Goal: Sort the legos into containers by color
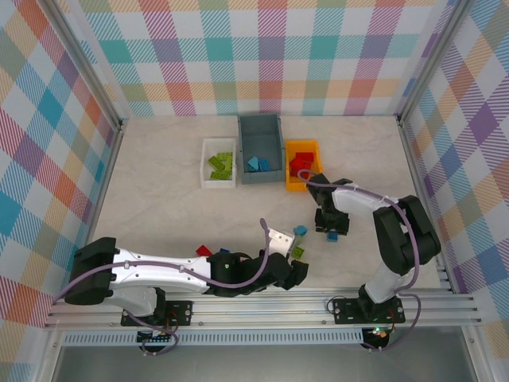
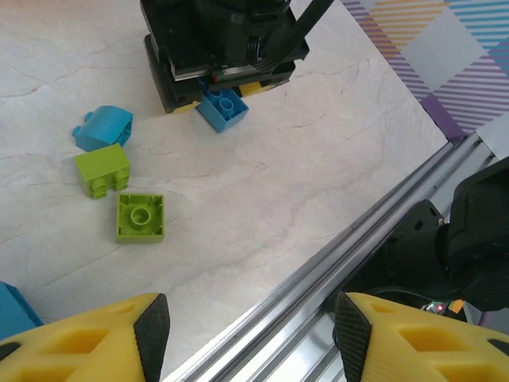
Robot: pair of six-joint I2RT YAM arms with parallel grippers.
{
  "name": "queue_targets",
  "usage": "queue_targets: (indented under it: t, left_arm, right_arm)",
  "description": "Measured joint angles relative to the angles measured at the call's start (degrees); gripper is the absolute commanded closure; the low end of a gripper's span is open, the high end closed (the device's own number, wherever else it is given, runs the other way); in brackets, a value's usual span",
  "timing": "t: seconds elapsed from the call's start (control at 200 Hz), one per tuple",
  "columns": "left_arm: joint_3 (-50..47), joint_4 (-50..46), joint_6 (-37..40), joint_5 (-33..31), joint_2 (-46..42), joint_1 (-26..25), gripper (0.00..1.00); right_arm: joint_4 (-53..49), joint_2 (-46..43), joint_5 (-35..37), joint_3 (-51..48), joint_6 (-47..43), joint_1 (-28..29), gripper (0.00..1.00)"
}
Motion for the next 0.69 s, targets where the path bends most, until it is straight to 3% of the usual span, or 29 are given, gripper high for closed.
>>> queue_targets:
  t: [0.09, 0.285, 0.365, 0.495, 0.59, 0.695]
  left_arm:
    - [0.15, -1.31, -0.15, -1.42, -0.31, 0.02, 0.40]
    - [6.75, -12.74, -0.68, -4.94, -1.75, 2.60, 0.38]
    - [8.92, -17.18, -1.09, -4.66, -4.39, 8.13, 0.36]
    - [10.29, -22.99, -0.70, -3.89, -10.01, 21.20, 0.35]
    - [11.58, -26.29, 0.33, -2.84, -12.72, 29.94, 0.35]
    - [12.39, -28.22, 1.62, -1.11, -14.43, 35.89, 0.35]
  right_arm:
    - [0.09, -0.57, -0.26, 0.07, -0.66, -0.09, 0.70]
    - [-1.62, -5.51, 1.11, 2.80, -0.79, 4.33, 0.71]
    - [-3.06, -6.43, 1.84, 9.33, -1.20, 9.20, 0.71]
    - [-1.86, -3.76, 0.39, 22.75, -2.03, 15.08, 0.71]
    - [-1.11, 2.19, -0.94, 32.68, -2.40, 16.11, 0.70]
    - [-1.07, 11.19, -0.98, 43.56, -2.67, 15.69, 0.70]
